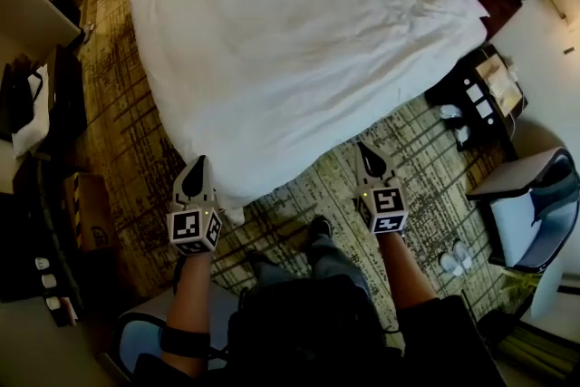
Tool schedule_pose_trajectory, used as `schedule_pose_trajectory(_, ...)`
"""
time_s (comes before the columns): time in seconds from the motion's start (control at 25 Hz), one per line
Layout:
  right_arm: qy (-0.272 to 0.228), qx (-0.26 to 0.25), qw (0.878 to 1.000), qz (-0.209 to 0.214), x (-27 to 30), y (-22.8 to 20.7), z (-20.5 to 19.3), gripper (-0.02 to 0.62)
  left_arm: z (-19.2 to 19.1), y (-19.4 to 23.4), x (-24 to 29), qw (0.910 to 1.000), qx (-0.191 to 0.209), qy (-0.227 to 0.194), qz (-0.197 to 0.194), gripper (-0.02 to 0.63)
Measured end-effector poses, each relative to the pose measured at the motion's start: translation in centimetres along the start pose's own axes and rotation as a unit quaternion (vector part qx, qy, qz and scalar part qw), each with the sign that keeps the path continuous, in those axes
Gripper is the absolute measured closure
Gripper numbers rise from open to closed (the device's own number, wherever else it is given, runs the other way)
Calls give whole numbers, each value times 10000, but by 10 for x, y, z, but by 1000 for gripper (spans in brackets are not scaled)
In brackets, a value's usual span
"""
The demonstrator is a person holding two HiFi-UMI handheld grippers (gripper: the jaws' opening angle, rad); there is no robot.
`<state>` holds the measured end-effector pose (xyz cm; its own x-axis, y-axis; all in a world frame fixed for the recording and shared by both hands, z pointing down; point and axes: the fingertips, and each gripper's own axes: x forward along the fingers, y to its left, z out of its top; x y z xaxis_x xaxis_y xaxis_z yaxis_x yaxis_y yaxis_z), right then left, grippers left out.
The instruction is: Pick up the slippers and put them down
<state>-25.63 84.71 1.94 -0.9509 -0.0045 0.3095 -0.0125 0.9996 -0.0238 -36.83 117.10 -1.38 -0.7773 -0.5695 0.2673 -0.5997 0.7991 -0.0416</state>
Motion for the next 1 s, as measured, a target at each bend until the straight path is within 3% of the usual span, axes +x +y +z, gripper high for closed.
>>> schedule_pose_trajectory(0.28,-23,245,9957,-894,-39,-136,-20,586,31,-127,100,9956,184,-114,-917,606)
schedule_pose_trajectory(0.48,-68,524,9854,-1619,-83,-224,-23,586,53,-226,161,9844,309,-126,-1725,606)
schedule_pose_trajectory(0.68,-69,845,9684,-2347,-129,-284,-30,586,78,-318,207,9634,613,-130,-2606,606)
schedule_pose_trajectory(1.0,48,1327,9197,-3694,-185,-360,-61,586,100,-443,286,9130,889,-170,-3977,606)
